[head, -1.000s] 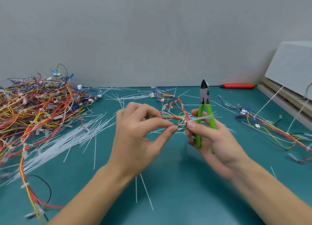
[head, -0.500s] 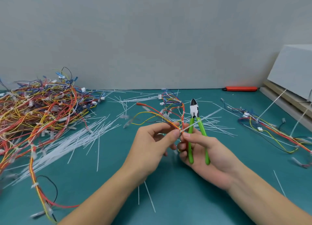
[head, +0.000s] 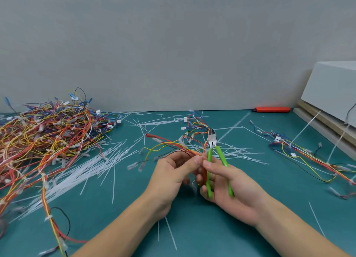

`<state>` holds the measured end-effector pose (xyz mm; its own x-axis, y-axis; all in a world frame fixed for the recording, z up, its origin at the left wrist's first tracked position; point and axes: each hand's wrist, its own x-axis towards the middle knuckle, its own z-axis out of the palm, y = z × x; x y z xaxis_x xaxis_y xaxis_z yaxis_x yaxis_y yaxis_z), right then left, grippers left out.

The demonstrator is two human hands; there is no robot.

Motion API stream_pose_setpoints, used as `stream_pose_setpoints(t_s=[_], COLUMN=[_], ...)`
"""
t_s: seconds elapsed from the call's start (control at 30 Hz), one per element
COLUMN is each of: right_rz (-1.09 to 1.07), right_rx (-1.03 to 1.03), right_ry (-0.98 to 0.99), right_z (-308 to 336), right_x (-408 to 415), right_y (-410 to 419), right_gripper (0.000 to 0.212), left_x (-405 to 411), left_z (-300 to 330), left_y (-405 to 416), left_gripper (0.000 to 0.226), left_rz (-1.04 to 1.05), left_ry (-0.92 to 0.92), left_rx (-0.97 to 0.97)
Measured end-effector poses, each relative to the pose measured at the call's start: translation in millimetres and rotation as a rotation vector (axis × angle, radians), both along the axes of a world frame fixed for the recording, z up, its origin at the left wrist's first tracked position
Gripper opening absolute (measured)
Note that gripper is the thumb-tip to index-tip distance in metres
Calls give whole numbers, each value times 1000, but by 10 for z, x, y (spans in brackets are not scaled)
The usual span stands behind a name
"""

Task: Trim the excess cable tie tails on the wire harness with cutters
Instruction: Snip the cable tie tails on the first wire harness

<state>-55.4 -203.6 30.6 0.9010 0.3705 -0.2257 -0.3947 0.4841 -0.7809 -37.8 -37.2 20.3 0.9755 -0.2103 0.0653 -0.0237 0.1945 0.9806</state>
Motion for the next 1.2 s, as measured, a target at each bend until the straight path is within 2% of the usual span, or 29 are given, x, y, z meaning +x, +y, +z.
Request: stream_pose_setpoints(t_s=[0.1,0.2,0.4,0.53,0.67,0.8,1.07,1.2], right_rz=[-73,-172,-275,-195,-154,-158,-219,-250], right_rx=[-149,-236,-531,-773,-1027,-1114,-1244,-1269], right_ry=[-111,-141,-284,-506,-726,-794,-874,-928], right_z=[3,17,9,-42,-105,-104,-144,-128], right_x=[-8,1,-1,-37,-82,-66,-15,-24], right_y=[2,-32,-106,-117,-143,-173,-247,-250], right_gripper=[43,54,46,35,34,34,43,50], left_x=[36,70,107,124,143,151,180,162], left_z=[25,47,33,36,50,76,105,116], left_y=[40,101,146,191,234,258,311,313], left_gripper=[35,20,8,9,14,28,25,33], left_rz=[27,18,-1,-2,-43,-55,-89,-114], left_ry=[54,102,202,245,244,229,248,243], left_rx=[-119,-234,-355,-411,-417,-410,-384,-357])
